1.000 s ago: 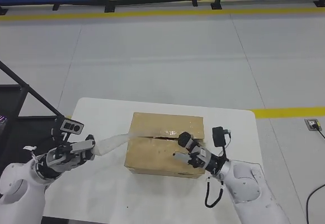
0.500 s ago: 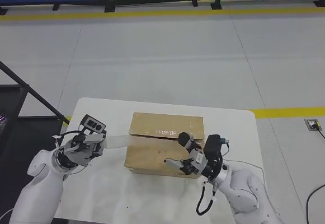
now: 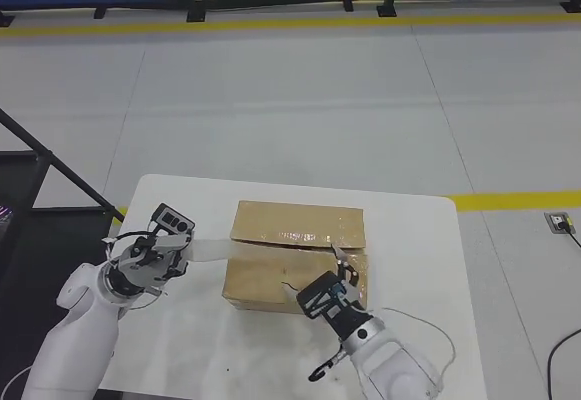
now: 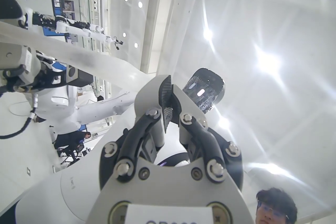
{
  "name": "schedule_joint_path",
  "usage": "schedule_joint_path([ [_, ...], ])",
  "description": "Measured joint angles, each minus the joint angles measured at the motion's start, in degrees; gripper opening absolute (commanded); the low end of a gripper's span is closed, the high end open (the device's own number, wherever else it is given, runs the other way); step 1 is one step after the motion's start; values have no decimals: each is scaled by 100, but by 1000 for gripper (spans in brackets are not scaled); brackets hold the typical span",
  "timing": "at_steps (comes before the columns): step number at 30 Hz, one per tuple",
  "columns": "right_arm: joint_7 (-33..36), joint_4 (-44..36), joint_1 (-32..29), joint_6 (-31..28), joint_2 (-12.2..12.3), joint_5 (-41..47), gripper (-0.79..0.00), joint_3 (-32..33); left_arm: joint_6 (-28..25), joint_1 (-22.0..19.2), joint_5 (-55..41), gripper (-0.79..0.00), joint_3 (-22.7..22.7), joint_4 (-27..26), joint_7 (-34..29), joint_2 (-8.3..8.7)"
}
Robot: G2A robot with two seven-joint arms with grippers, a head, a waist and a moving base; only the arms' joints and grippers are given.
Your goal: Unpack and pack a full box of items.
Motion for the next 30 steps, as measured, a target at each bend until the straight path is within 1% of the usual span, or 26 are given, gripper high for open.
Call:
schedule_joint_path([
  [1,108,2,12,112,-12,-81,-289,-46,20,-7,-21,-785,-2,4,-34,-1],
  [3,281,22,65,202,-32,-135,-394,-111,38,-17,-27,-785,-5,14,-72,-3],
  [5,448,67,144,246,-53,-168,-406,-165,44,-29,-25,-785,-6,20,-100,-4],
  [7,528,102,206,221,-68,-156,-400,-205,45,-39,-26,-785,-8,22,-115,-7],
  [11,564,181,266,216,-91,-146,-320,-261,49,-53,-28,-785,-14,33,-124,-11],
  [14,589,227,294,256,-110,-178,-296,-317,58,-65,-34,-785,-21,45,-143,-13],
  [15,592,237,301,263,-115,-205,-296,-336,60,-69,-34,-785,-26,51,-146,-14],
  [17,616,258,305,304,-127,-318,-329,-402,64,-80,-38,-785,-38,62,-158,-14],
  [20,609,284,310,376,-148,-464,-332,-505,76,-96,-72,-785,-54,70,-164,-17],
  [22,585,307,316,405,-161,-515,-354,-550,83,-102,-93,-785,-57,68,-167,-21],
  [24,547,325,326,451,-171,-586,-326,-578,100,-106,-100,-785,-50,65,-184,-23],
  [27,416,360,329,518,-187,-623,-317,-605,146,-121,-91,-785,-28,57,-236,-26],
  [28,377,353,336,493,-194,-535,-311,-589,162,-125,-84,-785,-18,55,-263,-27],
  [29,354,341,348,434,-196,-431,-283,-557,175,-129,-76,-785,-11,53,-287,-28],
  [30,337,324,362,346,-197,-281,-289,-503,187,-132,-69,-785,-4,50,-317,-28],
])
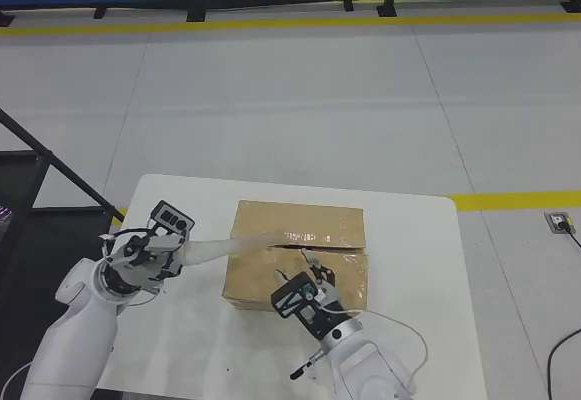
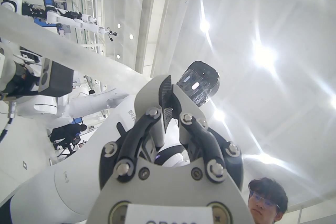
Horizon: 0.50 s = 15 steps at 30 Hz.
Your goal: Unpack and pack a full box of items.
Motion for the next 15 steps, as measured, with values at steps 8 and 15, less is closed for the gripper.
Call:
schedule_joint_path([
  [8,-120,382,364,-1596,76,2447,-259,1118,53,-4,-30,-785,8,-19,-210,-3],
  [15,-264,922,543,-2359,116,3684,-225,1536,126,11,-86,-785,23,-120,-367,-8],
])
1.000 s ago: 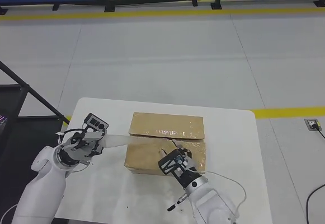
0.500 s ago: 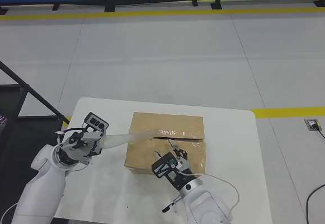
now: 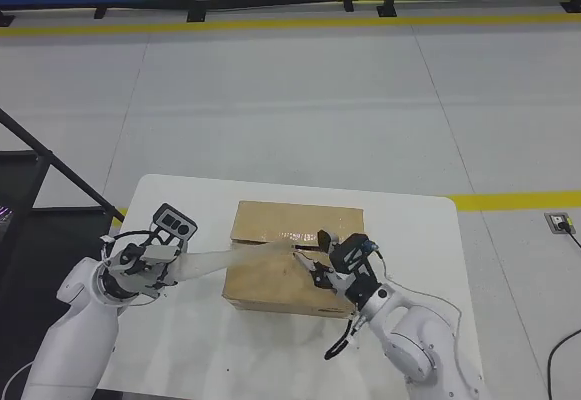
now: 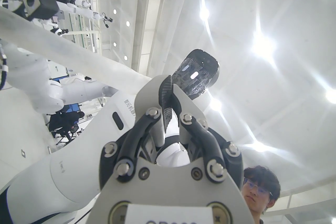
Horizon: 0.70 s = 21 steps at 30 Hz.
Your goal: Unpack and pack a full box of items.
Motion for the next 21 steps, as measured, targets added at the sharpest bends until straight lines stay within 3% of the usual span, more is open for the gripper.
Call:
schedule_joint_path([
  [2,91,225,82,-460,32,671,-277,198,21,0,-28,-785,-1,-29,-22,0],
  [7,541,1051,401,-1747,121,2327,-215,525,54,15,-210,-785,-9,-143,-20,-3],
  [9,773,1427,564,-2143,143,2982,-305,521,46,19,-275,-785,-9,-185,-19,-5],
  [11,1003,1869,764,-2582,169,3729,-336,500,37,25,-357,-785,-3,-248,-19,-7],
  [14,1261,2482,1012,-3216,204,4747,-296,398,33,32,-476,-785,-1,-342,-19,-8],
  [17,1760,2946,1269,-3364,243,5856,-259,146,37,35,-597,-785,-9,-400,-19,-8],
  [21,2541,3444,1575,-3346,301,7065,-299,-76,53,23,-629,-785,4,-456,-19,-4],
])
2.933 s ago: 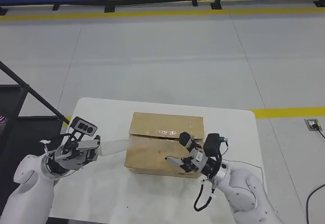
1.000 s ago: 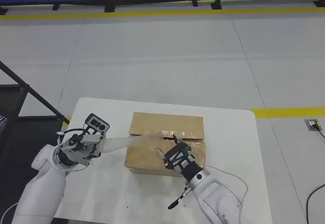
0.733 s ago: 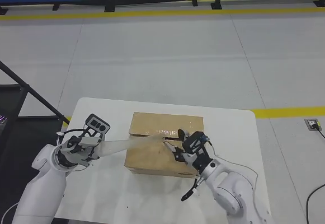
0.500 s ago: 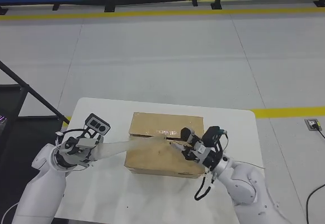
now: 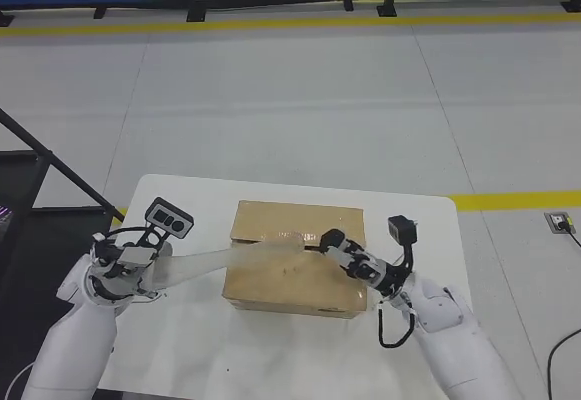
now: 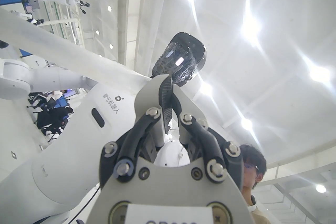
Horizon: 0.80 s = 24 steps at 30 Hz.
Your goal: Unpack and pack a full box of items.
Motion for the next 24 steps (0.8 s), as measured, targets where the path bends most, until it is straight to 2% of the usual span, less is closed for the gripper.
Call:
schedule_joint_path([
  [4,644,353,251,0,-1,1078,-336,-254,-3,-20,20,-785,39,-48,0,3],
  [8,639,416,409,-1,21,1825,-329,-695,2,-35,17,-785,54,-66,0,8],
  [10,636,476,504,-1,64,2067,-339,-949,-2,-41,23,-785,61,-75,0,11],
  [20,638,625,894,-1,212,2810,-280,-1779,14,-58,22,-785,143,-134,0,18],
  [21,638,622,914,-1,229,2862,-299,-1834,13,-61,19,-785,145,-135,0,19],
  [24,638,524,959,-1,284,3072,-428,-2044,10,-61,15,-785,148,-119,0,24],
])
